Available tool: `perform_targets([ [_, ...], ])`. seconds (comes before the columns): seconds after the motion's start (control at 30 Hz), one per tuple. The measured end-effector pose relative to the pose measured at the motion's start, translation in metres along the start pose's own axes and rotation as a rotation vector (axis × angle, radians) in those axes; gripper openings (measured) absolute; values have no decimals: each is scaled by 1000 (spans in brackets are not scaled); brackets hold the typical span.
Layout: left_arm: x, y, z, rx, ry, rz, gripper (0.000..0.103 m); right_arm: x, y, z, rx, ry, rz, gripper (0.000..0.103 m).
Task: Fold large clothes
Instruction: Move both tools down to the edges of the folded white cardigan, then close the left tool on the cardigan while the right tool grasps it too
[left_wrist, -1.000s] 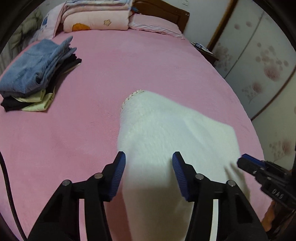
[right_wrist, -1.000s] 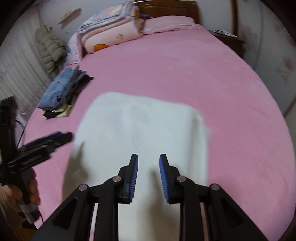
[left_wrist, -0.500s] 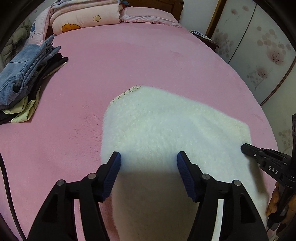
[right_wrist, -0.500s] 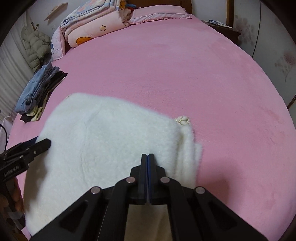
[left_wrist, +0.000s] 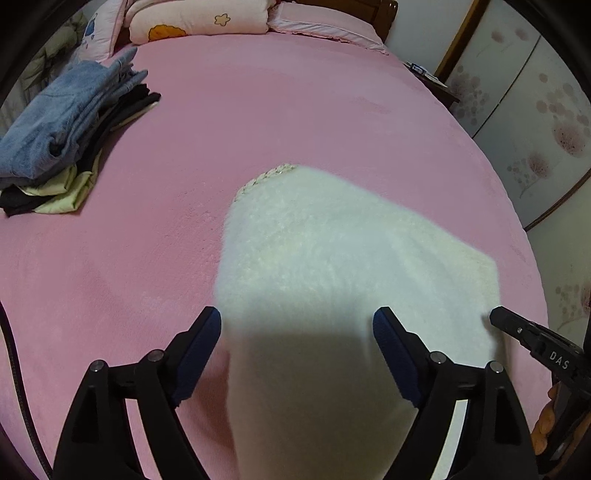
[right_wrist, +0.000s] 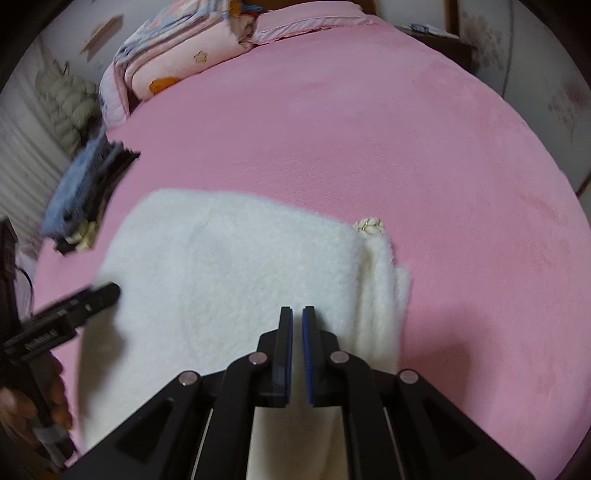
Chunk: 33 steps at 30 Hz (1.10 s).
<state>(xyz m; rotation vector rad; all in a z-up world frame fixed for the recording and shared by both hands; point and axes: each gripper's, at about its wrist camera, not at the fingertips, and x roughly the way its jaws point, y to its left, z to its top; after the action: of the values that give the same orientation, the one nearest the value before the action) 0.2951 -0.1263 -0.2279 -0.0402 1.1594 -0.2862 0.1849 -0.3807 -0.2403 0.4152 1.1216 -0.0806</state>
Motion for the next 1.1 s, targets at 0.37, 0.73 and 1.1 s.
perform_targets([
  [0.37, -99, -28, -6, 49, -88, -10, 102, -88, 10, -12, 37, -73, 73, 32],
  [0.73, -147, -25, -25, -12, -76, -102, 102, -141, 24, -27, -20, -95, 82, 88],
  [1.1, -129, -26, -58, 64, -18, -161, 102, -151, 9, -60, -71, -191, 61, 103],
])
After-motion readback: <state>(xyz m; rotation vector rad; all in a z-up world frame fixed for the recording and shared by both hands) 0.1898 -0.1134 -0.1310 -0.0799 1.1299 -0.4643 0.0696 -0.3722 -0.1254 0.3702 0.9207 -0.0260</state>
